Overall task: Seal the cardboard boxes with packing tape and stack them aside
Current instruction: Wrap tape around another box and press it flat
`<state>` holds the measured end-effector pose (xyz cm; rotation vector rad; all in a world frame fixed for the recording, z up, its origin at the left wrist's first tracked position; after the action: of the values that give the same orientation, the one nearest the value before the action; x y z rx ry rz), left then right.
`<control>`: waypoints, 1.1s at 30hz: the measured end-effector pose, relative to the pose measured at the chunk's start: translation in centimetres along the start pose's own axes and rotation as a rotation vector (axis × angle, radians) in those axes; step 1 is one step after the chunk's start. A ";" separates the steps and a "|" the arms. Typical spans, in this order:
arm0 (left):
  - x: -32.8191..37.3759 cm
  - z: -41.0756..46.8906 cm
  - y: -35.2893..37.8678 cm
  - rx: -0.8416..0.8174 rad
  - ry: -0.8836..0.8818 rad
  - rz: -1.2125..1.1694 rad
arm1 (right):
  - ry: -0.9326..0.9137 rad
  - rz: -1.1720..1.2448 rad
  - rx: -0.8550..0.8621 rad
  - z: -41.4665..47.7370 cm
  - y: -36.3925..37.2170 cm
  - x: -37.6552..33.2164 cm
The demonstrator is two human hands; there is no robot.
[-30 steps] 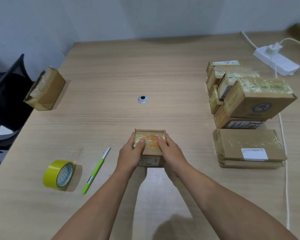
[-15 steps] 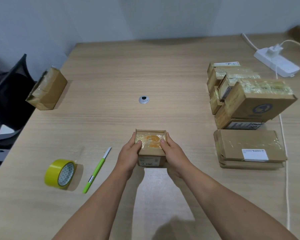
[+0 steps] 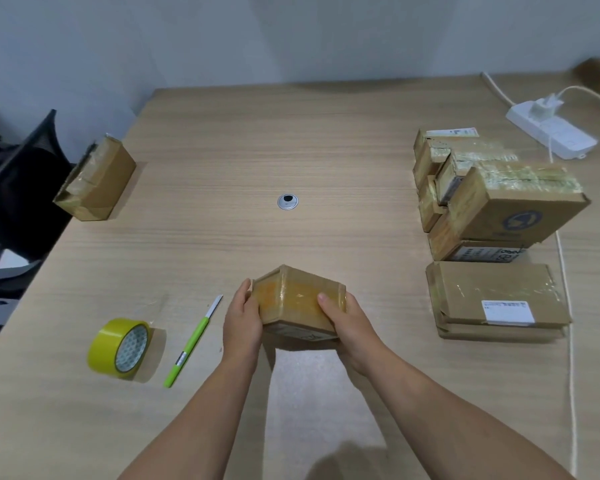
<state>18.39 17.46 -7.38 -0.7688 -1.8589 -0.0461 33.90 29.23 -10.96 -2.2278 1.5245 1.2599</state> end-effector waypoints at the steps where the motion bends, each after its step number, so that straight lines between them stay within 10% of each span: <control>1: 0.3 -0.2 -0.3 0.054 0.064 0.120 | -0.030 -0.034 0.018 -0.1 0.1 -0.3; 14: -0.4 -0.2 0.3 -0.216 -0.015 0.121 | -0.158 -0.448 0.180 -0.8 1.3 -2.9; 27: -2.5 0.6 -1.4 -0.043 -0.278 -0.343 | 0.031 -0.076 0.185 -1.2 -0.3 -2.1; 33: -4.3 -2.3 -0.1 -0.247 -0.523 -0.329 | 0.145 0.138 0.111 -2.8 0.8 -0.3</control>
<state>21.17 14.41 -10.02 -0.6734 -2.5011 -0.3152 34.69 27.50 -8.77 -2.2191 1.7822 1.0385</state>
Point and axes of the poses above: each hand's wrist, its own z-axis towards the middle knuckle, its own y-axis out of the palm, x = y × z, the point moved 6 cm from there along z, towards the middle knuckle, and after that the axes turned 5 degrees about z, right-handed, at the moved point
